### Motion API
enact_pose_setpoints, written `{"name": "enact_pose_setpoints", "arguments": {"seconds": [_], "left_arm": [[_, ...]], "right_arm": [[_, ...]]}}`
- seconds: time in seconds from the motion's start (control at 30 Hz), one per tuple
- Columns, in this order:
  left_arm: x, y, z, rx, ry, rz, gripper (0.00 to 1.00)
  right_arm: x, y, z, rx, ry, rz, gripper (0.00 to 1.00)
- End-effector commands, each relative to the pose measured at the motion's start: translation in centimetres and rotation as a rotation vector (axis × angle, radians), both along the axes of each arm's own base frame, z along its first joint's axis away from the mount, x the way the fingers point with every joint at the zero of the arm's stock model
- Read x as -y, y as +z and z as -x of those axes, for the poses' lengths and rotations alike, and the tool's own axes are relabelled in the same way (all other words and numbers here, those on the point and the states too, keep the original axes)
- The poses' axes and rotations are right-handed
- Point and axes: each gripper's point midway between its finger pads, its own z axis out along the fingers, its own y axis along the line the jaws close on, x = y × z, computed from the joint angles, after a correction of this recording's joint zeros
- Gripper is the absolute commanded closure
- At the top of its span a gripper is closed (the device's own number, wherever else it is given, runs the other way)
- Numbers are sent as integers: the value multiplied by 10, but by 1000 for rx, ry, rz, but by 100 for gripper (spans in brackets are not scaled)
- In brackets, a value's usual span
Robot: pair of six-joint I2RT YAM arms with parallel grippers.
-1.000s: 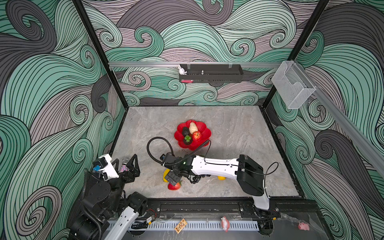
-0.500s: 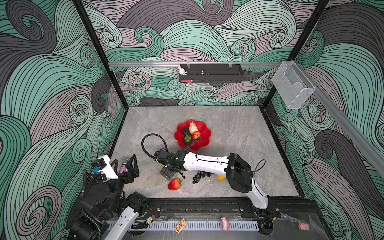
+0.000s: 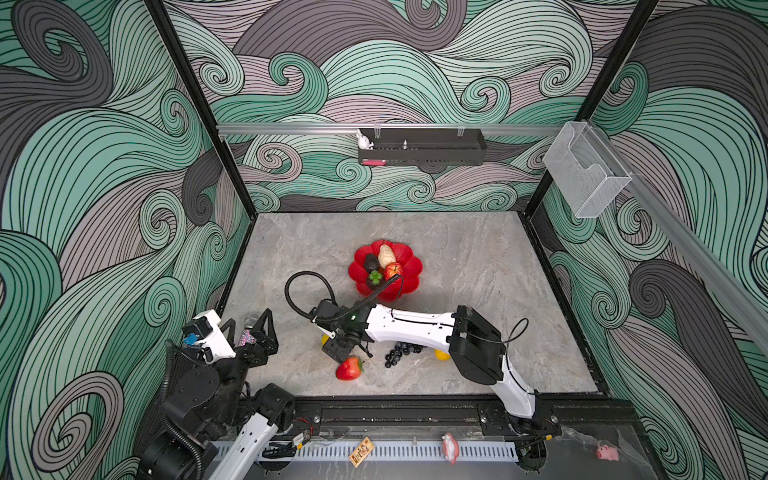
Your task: Place and organize the fake fruits in the fruit bowl
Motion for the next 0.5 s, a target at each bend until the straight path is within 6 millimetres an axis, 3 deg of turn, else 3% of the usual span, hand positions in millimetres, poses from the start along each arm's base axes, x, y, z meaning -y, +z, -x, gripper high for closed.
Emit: {"name": "enact_pose_setpoints", "arguments": {"seconds": [0.0, 0.17, 0.47], "left_arm": [[-4, -6, -1, -26, 28, -10, 8], [-5, -6, -1, -27, 32, -11, 8], [-2, -8, -5, -44, 27, -19, 7]], "right_arm": [[1, -9, -1, -9, -4, 12, 30], [-1, -9, -3, -3, -11, 12, 36], [-3, 44, -5, 45, -21, -114, 45]]}}
